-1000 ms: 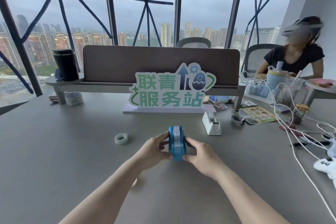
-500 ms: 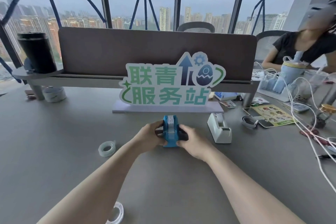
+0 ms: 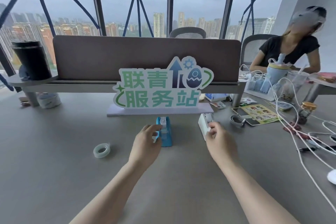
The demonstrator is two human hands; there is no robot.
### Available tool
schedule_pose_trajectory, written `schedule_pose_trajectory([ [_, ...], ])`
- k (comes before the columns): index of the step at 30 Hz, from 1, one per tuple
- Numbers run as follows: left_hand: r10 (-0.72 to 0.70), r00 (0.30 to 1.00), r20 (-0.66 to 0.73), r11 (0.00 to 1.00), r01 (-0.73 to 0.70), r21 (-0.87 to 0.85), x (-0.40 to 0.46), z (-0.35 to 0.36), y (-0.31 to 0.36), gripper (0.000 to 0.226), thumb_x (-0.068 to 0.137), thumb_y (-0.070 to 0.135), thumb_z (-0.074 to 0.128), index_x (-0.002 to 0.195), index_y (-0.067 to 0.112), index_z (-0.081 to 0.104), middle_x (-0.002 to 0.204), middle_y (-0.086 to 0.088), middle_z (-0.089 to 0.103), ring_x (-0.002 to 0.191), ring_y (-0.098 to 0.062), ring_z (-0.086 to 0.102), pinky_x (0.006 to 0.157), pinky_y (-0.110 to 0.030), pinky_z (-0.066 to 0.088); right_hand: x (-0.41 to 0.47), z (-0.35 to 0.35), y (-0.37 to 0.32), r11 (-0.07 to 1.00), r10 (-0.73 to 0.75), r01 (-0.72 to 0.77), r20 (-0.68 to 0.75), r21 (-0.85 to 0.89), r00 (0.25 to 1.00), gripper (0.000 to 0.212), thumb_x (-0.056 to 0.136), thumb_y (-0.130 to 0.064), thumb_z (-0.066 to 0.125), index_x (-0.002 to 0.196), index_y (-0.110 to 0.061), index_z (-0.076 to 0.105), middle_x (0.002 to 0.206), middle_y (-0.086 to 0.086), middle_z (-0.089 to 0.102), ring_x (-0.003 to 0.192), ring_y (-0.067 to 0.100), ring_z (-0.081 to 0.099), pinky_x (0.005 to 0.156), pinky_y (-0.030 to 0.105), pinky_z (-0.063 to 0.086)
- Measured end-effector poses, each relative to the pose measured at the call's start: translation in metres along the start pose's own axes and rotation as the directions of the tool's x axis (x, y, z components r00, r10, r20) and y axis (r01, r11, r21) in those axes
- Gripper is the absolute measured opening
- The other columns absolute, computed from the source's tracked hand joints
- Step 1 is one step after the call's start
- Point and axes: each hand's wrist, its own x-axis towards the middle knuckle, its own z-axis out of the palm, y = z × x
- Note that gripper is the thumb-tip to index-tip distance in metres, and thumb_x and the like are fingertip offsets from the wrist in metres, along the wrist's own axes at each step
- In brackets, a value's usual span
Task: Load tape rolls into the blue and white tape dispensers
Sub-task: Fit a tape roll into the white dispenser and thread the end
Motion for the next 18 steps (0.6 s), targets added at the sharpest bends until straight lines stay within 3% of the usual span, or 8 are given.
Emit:
schedule_pose_trajectory([
  [2,0.062,0.998,0.008,0.998,-0.062,0.003,-0.015,0.01,0.012,0.036,0.079,0.002,0.053,0.105,0.021,0.07,0.107,0.002,0.068,0.09,-0.014,0.065,0.084,-0.028,0.054,0.006,-0.013,0.017,0.994,0.093,-0.094,-0.028,-0.059,0.995,0.033,0.087,-0.027,0.056,0.119,-0.018,0.056,0.111,0.007,0.063,0.103,0.033,0.059,0.077,0.04,0.048],
  [5,0.088,0.985,0.15,0.994,-0.096,0.044,-0.023,0.037,0.027,0.034,0.08,0.006,0.052,0.105,0.022,0.069,0.103,0.005,0.068,0.092,-0.016,0.065,0.086,-0.026,0.051,0.013,-0.018,0.032,0.975,0.181,-0.165,0.104,-0.146,0.978,0.062,0.085,-0.048,0.056,0.136,-0.014,0.044,0.138,0.011,0.05,0.125,0.032,0.048,0.092,0.045,0.046],
  [7,0.068,0.972,0.224,0.994,-0.084,0.063,-0.019,0.057,0.036,0.036,0.08,0.007,0.049,0.107,0.022,0.066,0.105,0.004,0.065,0.096,-0.018,0.062,0.086,-0.024,0.048,0.018,-0.014,0.035,0.97,0.205,-0.174,0.184,-0.172,0.961,0.075,0.082,-0.057,0.055,0.141,-0.013,0.038,0.146,0.012,0.045,0.131,0.032,0.043,0.098,0.045,0.042],
  [9,0.03,0.967,0.253,0.997,-0.047,0.06,-0.012,0.074,0.043,0.044,0.08,0.005,0.047,0.118,0.02,0.062,0.115,0.002,0.063,0.105,-0.017,0.06,0.09,-0.022,0.045,0.024,-0.009,0.034,0.964,0.213,-0.172,0.201,-0.202,0.956,0.075,0.077,-0.063,0.055,0.133,-0.015,0.045,0.14,0.011,0.052,0.126,0.032,0.048,0.096,0.043,0.043],
  [12,-0.016,0.969,0.248,0.998,0.0,0.065,0.001,0.088,0.047,0.049,0.08,0.003,0.043,0.125,0.018,0.058,0.123,-0.001,0.061,0.111,-0.019,0.06,0.095,-0.027,0.047,0.033,0.001,0.033,0.959,0.193,-0.147,0.181,-0.241,0.964,0.064,0.068,-0.071,0.053,0.104,-0.018,0.054,0.116,0.01,0.065,0.109,0.033,0.057,0.085,0.042,0.049],
  [18,-0.016,0.972,0.233,0.995,-0.007,0.096,0.013,0.103,0.045,0.048,0.083,0.002,0.041,0.125,0.015,0.059,0.126,-0.004,0.06,0.114,-0.023,0.058,0.097,-0.028,0.045,0.043,0.013,0.033,0.952,0.156,-0.124,0.095,-0.28,0.983,0.049,0.073,-0.055,0.06,0.095,-0.012,0.06,0.101,0.013,0.07,0.1,0.034,0.06,0.077,0.038,0.048],
])
